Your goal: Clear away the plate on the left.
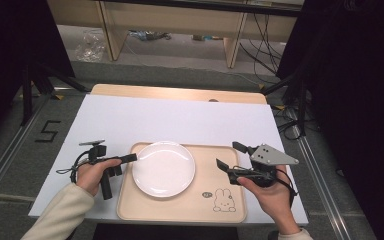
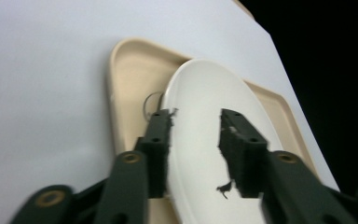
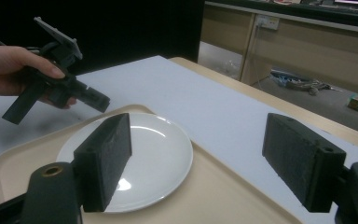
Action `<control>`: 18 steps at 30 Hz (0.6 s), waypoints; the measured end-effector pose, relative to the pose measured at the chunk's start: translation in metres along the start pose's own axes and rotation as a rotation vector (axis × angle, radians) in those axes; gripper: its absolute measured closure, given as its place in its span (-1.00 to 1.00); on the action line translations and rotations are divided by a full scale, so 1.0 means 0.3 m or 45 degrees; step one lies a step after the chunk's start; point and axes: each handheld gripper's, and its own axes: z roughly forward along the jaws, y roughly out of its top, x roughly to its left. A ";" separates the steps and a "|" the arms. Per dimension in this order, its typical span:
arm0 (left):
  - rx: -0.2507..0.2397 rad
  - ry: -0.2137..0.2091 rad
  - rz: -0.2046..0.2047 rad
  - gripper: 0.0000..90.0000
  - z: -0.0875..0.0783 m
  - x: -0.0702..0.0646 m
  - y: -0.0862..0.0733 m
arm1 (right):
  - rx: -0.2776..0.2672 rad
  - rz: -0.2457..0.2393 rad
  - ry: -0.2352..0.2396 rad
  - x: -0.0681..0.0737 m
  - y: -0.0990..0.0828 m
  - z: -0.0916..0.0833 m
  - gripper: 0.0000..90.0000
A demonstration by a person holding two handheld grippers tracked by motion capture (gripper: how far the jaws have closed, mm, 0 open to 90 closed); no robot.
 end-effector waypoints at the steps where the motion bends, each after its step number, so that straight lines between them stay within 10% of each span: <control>1: -0.015 -0.010 0.056 0.23 -0.001 -0.008 -0.001 | 0.002 0.009 0.003 0.002 -0.001 0.000 -0.45; 5: -0.096 -0.004 0.374 -0.13 -0.017 -0.058 0.004 | 0.004 0.027 0.018 0.004 -0.006 0.005 -0.45; 6: -0.096 -0.004 0.374 -0.19 -0.017 -0.058 0.004 | -0.009 0.006 0.006 0.001 -0.006 0.007 -0.45; 7: -0.162 0.003 0.491 -0.26 -0.030 -0.077 0.011 | -0.002 0.004 0.005 0.001 -0.006 0.006 -0.45; 10: -0.242 0.000 0.590 -0.40 -0.043 -0.096 0.017 | 0.010 0.021 0.017 0.005 -0.007 0.006 -0.45; 11: -0.323 0.015 0.714 -0.42 -0.065 -0.118 0.023 | -0.003 0.024 0.008 0.006 -0.009 0.009 -0.45; 18: -0.394 -0.012 0.805 -0.51 -0.095 -0.147 0.024 | 0.003 0.025 0.017 0.002 -0.012 0.010 -0.45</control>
